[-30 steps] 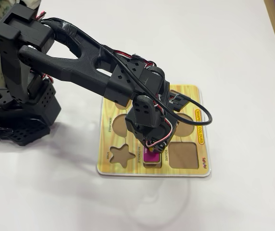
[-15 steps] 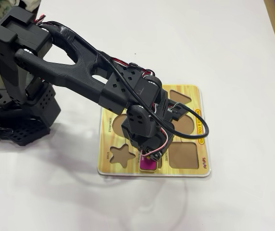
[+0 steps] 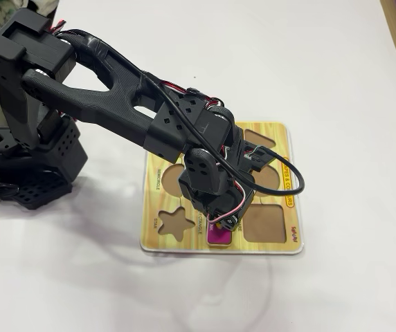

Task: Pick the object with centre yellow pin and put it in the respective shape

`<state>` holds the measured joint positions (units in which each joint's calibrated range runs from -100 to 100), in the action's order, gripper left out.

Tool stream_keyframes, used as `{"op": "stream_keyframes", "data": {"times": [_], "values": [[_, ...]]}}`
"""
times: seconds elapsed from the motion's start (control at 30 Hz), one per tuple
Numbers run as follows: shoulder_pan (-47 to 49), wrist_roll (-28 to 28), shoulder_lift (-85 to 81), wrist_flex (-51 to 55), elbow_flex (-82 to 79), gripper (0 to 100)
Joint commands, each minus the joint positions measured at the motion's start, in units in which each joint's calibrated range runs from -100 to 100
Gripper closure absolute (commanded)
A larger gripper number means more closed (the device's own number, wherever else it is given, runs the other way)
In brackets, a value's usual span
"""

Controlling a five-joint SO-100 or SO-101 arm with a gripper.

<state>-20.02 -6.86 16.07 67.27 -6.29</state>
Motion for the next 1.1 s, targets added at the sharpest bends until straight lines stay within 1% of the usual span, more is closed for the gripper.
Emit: {"op": "stream_keyframes", "data": {"times": [0.0, 0.23, 0.57, 1.07], "values": [[0.8, -0.2, -1.1, -0.5, 1.3, 99], [1.0, -0.2, -0.7, -0.5, 1.3, 99], [3.9, -0.2, -0.6, -0.5, 1.3, 99], [3.8, -0.2, -0.5, -0.5, 0.3, 99]]}}
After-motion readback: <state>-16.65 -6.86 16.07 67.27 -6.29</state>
